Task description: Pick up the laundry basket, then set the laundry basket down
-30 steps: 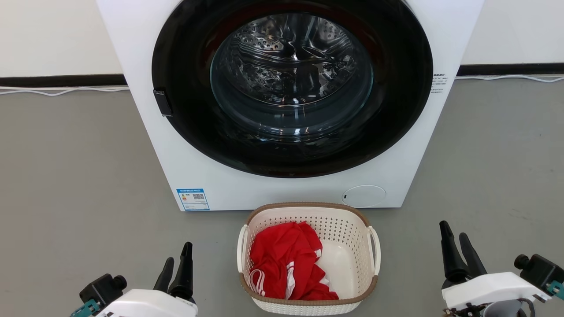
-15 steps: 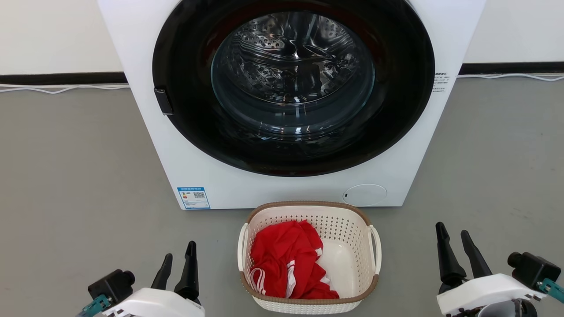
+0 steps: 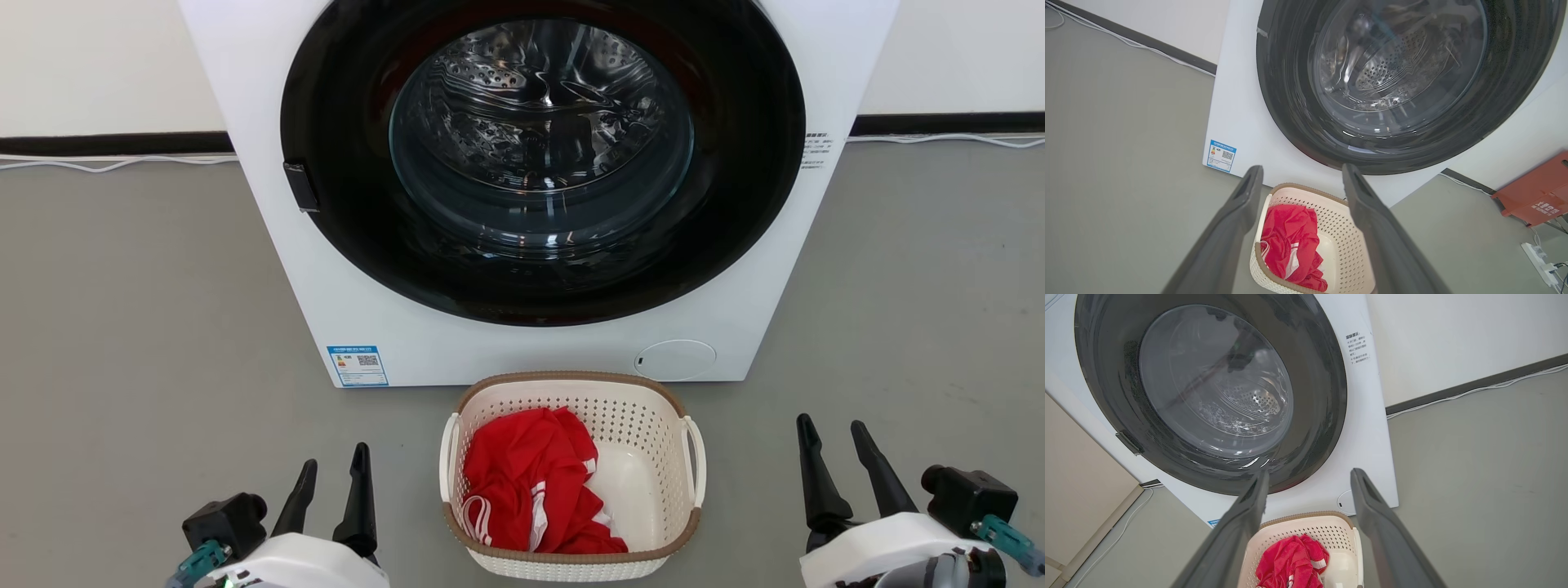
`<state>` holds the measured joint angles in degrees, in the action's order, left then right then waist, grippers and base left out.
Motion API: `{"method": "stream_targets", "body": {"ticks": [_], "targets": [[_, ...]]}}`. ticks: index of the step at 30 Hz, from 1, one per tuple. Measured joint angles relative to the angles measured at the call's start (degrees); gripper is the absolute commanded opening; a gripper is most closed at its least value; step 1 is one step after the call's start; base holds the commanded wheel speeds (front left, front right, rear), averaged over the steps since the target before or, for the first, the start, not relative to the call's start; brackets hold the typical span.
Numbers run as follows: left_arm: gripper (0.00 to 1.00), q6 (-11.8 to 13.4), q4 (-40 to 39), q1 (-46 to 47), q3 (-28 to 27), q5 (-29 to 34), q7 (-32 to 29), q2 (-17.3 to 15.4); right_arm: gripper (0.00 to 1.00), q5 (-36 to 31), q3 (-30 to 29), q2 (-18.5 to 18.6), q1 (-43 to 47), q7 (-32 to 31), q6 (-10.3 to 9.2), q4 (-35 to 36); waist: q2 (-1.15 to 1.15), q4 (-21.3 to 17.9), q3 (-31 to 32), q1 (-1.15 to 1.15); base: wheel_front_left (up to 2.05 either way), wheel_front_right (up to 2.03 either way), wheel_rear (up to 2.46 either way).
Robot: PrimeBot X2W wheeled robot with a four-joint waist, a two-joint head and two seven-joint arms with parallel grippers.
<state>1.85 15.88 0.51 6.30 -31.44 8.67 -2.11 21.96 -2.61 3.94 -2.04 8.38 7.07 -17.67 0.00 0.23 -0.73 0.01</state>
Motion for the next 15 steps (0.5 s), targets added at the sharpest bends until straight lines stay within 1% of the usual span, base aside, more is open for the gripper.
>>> {"method": "stream_targets", "body": {"ticks": [13,15], "targets": [[1.00,1.0,-0.2,0.0,0.7,8.3,2.0,-0.1,1.00,-8.9,-0.7,-0.1,0.0,2.3,0.00,-0.5,0.00,-0.1,0.0,0.00,0.00,0.00,0.00],[1.00,1.2,-0.2,0.0,1.0,10.2,2.6,-0.1,1.00,-11.2,-0.8,-0.2,0.0,2.7,0.00,-0.9,0.00,-0.2,-0.1,0.00,0.00,0.00,0.00]]}}
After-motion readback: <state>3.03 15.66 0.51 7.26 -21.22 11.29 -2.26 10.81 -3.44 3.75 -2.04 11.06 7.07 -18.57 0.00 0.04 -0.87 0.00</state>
